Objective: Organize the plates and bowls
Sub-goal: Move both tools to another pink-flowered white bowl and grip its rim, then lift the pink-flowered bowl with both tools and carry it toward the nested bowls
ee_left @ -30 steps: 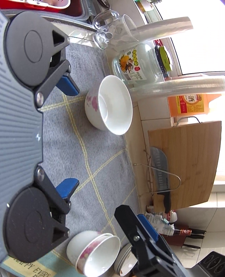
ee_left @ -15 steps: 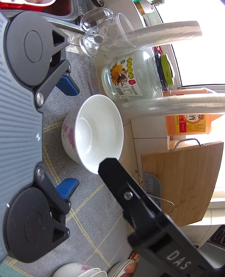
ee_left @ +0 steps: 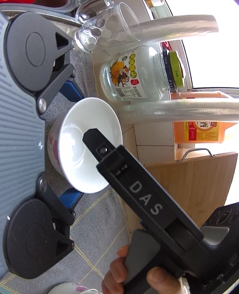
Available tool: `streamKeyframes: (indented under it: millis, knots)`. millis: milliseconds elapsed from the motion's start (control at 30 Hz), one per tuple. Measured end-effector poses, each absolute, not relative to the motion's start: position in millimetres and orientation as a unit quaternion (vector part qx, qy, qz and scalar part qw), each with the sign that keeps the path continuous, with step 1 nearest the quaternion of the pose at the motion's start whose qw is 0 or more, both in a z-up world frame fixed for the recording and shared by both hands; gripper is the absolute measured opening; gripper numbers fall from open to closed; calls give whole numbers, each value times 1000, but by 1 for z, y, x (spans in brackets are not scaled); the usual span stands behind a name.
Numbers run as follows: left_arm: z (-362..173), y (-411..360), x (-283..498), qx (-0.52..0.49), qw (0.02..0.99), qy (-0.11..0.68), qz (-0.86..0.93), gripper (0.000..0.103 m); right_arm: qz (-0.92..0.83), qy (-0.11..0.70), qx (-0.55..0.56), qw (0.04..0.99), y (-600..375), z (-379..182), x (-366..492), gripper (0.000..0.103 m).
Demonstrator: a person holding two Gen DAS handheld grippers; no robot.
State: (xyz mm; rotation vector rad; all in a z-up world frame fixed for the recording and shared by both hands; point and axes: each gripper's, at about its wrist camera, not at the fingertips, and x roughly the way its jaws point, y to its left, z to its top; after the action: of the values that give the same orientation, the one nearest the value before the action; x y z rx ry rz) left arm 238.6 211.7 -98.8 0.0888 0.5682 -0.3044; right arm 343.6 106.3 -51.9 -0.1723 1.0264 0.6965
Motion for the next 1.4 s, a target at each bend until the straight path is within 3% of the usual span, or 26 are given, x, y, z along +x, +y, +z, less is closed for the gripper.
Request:
streamKeyframes:
  millis: [267,1400]
  knots:
    - [-100,212,241,40,947,279,-155,98,335,484,-90,804,110,-56,349,74]
    - [-89,208,234,54,941,288,-171,98,334,496,-55,799,105,-51,349,71]
